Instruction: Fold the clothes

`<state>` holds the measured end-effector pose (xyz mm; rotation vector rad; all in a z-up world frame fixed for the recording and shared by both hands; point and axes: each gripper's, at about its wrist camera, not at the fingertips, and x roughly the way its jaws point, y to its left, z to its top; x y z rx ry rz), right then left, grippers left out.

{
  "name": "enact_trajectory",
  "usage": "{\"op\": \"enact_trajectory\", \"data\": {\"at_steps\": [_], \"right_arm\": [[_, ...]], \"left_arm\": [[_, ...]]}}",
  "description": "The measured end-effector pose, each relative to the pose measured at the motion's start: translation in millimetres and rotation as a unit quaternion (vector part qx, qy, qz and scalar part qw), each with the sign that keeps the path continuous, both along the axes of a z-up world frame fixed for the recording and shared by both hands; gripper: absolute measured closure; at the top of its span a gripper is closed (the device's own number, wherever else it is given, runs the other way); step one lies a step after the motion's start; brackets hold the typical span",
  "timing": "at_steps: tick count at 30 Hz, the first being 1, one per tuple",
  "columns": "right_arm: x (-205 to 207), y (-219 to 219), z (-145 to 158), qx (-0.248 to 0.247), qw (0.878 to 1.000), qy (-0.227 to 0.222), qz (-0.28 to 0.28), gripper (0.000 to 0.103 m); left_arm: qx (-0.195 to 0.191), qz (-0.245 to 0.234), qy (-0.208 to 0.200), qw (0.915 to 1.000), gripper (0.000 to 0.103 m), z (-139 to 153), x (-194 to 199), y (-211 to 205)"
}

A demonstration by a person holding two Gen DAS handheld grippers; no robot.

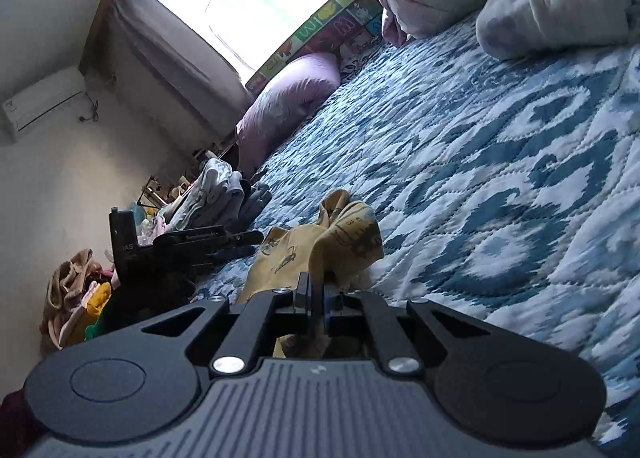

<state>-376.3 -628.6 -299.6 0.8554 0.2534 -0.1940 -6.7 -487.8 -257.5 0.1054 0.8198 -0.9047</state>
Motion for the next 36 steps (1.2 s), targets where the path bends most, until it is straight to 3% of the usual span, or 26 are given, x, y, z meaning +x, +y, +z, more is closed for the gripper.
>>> {"op": "enact_trajectory", "data": {"at_steps": [1, 2, 6, 7, 9, 14, 17, 18, 22, 24, 27, 31, 36], "right_arm": [[0.7, -0.4, 0.2, 0.001, 1.000, -0.004, 0.001, 0.096], [0.8, -0.3, 1.2, 0.002, 1.000, -0.012, 0.003, 0.096], [-0.8, 2.4, 6.8, -0.003, 0.999, -0.043, 0.016, 0.096], [-0.3, 2.7, 7.5, -0.005, 0.999, -0.042, 0.015, 0.096], [1.0, 1.9, 7.1, -0.005, 0.999, -0.037, 0.012, 0.096], [2.0, -7.3, -0.7, 0.023, 0.999, -0.023, -0.008, 0.096], [1.1, -9.6, -3.9, 0.036, 0.999, -0.023, -0.017, 0.096], [1.0, -10.1, -4.8, 0.041, 0.999, -0.024, -0.019, 0.096], [2.5, -9.8, -3.6, 0.044, 0.998, -0.032, -0.023, 0.096], [3.4, -8.6, -2.4, 0.043, 0.998, -0.035, -0.025, 0.096], [6.0, -8.1, -3.1, 0.046, 0.998, -0.035, -0.027, 0.096], [9.9, -8.5, -3.7, 0.049, 0.998, -0.037, -0.019, 0.096], [13.0, -9.4, -3.5, 0.048, 0.998, -0.037, -0.013, 0.096]], "left_arm": [[0.012, -0.002, -0.010, 0.9999, 0.076, -3.3, -2.9, -1.2], [0.024, -0.005, -0.020, 0.9995, 0.100, -6.6, -5.8, -2.5], [0.011, 0.008, -0.013, 0.9998, 0.100, -12.0, 3.2, 8.9], [0.015, 0.011, -0.022, 0.9996, 0.099, -8.5, -0.8, 11.5], [0.022, 0.016, -0.041, 0.9988, 0.087, -1.5, -8.8, 16.7], [0.009, 0.009, -0.073, 0.9973, 0.083, 14.5, -44.8, 45.8], [0.011, -0.019, -0.092, 0.9955, 0.061, 17.0, -71.0, 53.6], [0.015, -0.026, -0.100, 0.9945, 0.059, 16.2, -78.7, 52.6], [0.032, -0.053, -0.135, 0.9889, 0.058, 13.1, -109.5, 48.9], [0.035, -0.063, -0.141, 0.9873, 0.062, 11.1, -118.4, 46.6], [0.037, -0.047, -0.123, 0.9906, 0.063, 6.1, -107.4, 42.4], [0.076, 0.004, -0.112, 0.9908, 0.076, -4.0, -90.2, 45.2], [0.019, 0.000, -0.090, 0.9958, 0.076, 5.9, -85.7, 47.2]]}}
